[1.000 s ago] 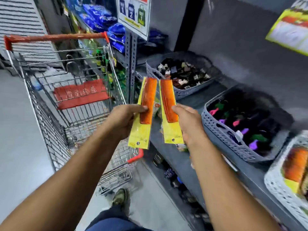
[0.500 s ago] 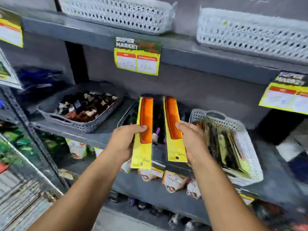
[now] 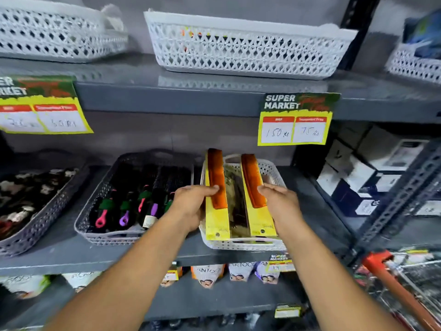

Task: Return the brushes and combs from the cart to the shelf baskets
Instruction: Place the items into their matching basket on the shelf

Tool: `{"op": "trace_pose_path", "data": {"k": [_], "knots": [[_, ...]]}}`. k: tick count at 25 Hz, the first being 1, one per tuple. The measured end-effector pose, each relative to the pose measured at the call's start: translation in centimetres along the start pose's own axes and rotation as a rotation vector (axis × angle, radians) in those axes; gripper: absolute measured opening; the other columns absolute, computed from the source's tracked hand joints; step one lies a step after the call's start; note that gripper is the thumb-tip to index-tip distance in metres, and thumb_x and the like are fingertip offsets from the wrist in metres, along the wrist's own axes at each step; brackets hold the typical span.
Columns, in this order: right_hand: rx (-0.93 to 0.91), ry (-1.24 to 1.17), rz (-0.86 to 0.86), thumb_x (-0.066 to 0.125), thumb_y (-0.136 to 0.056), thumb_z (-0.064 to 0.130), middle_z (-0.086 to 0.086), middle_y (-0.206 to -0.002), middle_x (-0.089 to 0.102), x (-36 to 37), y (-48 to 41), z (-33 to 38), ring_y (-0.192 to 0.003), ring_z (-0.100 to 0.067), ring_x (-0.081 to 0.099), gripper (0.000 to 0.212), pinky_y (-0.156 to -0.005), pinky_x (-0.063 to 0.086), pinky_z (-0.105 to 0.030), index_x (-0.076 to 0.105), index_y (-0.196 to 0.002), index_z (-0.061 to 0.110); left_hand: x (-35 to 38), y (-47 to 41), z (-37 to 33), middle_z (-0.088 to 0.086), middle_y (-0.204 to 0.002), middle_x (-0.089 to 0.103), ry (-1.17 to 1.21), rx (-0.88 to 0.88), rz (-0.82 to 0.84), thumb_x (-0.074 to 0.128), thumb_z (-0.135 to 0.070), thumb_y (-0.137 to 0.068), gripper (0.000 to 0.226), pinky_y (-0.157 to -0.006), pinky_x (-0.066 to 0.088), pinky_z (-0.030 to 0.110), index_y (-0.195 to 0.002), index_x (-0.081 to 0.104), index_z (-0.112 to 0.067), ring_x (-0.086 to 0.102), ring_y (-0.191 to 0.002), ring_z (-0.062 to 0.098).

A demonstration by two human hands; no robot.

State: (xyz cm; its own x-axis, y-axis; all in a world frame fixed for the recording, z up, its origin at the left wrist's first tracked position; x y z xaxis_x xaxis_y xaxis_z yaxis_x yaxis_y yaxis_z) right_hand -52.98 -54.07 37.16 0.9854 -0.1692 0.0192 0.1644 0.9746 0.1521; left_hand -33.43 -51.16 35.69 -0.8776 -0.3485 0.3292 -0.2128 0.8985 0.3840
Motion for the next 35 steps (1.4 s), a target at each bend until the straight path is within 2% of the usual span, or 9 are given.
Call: {"op": "trace_pose_path", "data": {"k": [3,6,8,13,16,20,24,30,35], "knots": [[-0.012,0.076,-0.037,0.068,-0.084,0.010,-0.008,-0.111,0.068,-1.7,-2.8,-0.5,-0.099,-0.015,0.061,0.023,-0.085,0.040,-0.024,0.069,-0.107,0.004,2.6,-2.3,1.0,0.024,-0.098,0.070,-0.058,0.014,-0.047,0.073,-0.002,-0.075,0.021,-0.086,0.051,0.057,-0.093,0.067,0.006,0.067,-0.083,0.035],[-0.062,0.268,-0.087,0.066,-0.085,0.012,-0.018,-0.116,0.069,-2.6,-5.1,-1.3,-0.101,-0.024,0.064,0.025,-0.088,0.048,-0.030,0.068,-0.107,-0.001,4.0,-4.9,2.3,0.023,-0.102,0.067,-0.128,0.046,-0.093,0.074,-0.004,-0.076,0.034,-0.093,0.047,0.062,-0.107,0.064,0.005,0.065,-0.093,0.037],[-0.104,0.441,-0.124,0.065,-0.084,0.015,-0.019,-0.111,0.070,-2.9,-6.0,-1.7,-0.098,-0.029,0.065,0.019,-0.088,0.049,-0.034,0.069,-0.098,0.001,4.5,-6.4,3.2,0.018,-0.100,0.066,-0.206,0.095,-0.162,0.075,-0.005,-0.076,0.020,-0.094,0.050,0.050,-0.093,0.064,-0.006,0.064,-0.097,0.033],[-0.165,0.763,-0.045,0.057,-0.084,0.014,-0.016,-0.103,0.071,-2.1,-7.3,-2.3,-0.097,-0.035,0.066,0.021,-0.078,0.054,-0.033,0.071,-0.100,0.013,4.5,-7.4,4.6,0.006,-0.078,0.066,-0.520,0.154,-0.355,0.083,-0.020,-0.068,0.028,-0.060,0.041,0.023,-0.060,0.056,-0.020,0.058,-0.066,0.020],[-0.170,0.870,0.008,0.051,-0.088,0.014,-0.017,-0.111,0.067,-1.6,-8.1,-2.9,-0.115,-0.035,0.056,0.034,-0.095,0.050,-0.038,0.061,-0.121,0.014,5.0,-7.3,4.3,0.007,-0.075,0.069,-0.733,0.175,-0.391,0.079,-0.030,-0.070,0.032,-0.056,0.040,0.024,-0.054,0.054,-0.018,0.058,-0.062,0.018],[-0.167,0.983,0.038,0.047,-0.090,0.015,-0.018,-0.122,0.063,-1.3,-9.1,-3.5,-0.120,-0.035,0.051,0.036,-0.095,0.047,-0.035,0.058,-0.125,0.015,6.1,-7.1,3.6,0.013,-0.085,0.074,-0.912,0.206,-0.361,0.075,-0.030,-0.074,0.020,-0.061,0.046,0.026,-0.077,0.066,-0.013,0.065,-0.072,0.023],[-0.176,1.108,0.092,0.047,-0.089,0.012,-0.019,-0.124,0.062,-0.8,-9.2,-3.8,-0.120,-0.035,0.052,0.044,-0.094,0.047,-0.037,0.049,-0.133,0.014,6.5,-6.8,3.6,0.015,-0.098,0.073,-1.030,0.173,-0.377,0.071,-0.033,-0.076,0.030,-0.066,0.045,0.026,-0.090,0.068,-0.007,0.068,-0.089,0.030],[-0.227,1.287,0.090,0.048,-0.087,0.006,-0.015,-0.133,0.056,-0.4,-9.1,-4.0,-0.116,-0.035,0.057,0.043,-0.096,0.050,-0.042,0.053,-0.130,0.012,7.4,-6.6,3.6,0.012,-0.092,0.071,-1.141,0.183,-0.372,0.066,-0.028,-0.077,0.014,-0.061,0.045,0.026,-0.077,0.057,-0.017,0.057,-0.066,0.023],[-0.293,1.395,0.109,0.048,-0.089,0.011,-0.016,-0.116,0.062,-0.3,-9.0,-4.3,-0.104,-0.035,0.061,0.029,-0.084,0.055,-0.042,0.064,-0.113,0.010,8.5,-6.9,4.5,0.012,-0.099,0.072,-1.205,0.157,-0.367,0.062,-0.030,-0.084,0.023,-0.066,0.046,0.027,-0.093,0.063,-0.009,0.069,-0.087,0.028]]}}
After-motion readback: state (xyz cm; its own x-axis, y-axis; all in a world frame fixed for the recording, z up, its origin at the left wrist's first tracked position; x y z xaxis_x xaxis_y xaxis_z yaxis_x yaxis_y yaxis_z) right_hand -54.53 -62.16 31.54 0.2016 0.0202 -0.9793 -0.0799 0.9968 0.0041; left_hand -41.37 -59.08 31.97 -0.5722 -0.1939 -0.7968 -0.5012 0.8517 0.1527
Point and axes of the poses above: each hand's wrist, its own y-axis away from the middle knuckle, its own x-axis out of the palm, z = x × y, the point moved 4 cm from there along -y, towards the middle knuckle
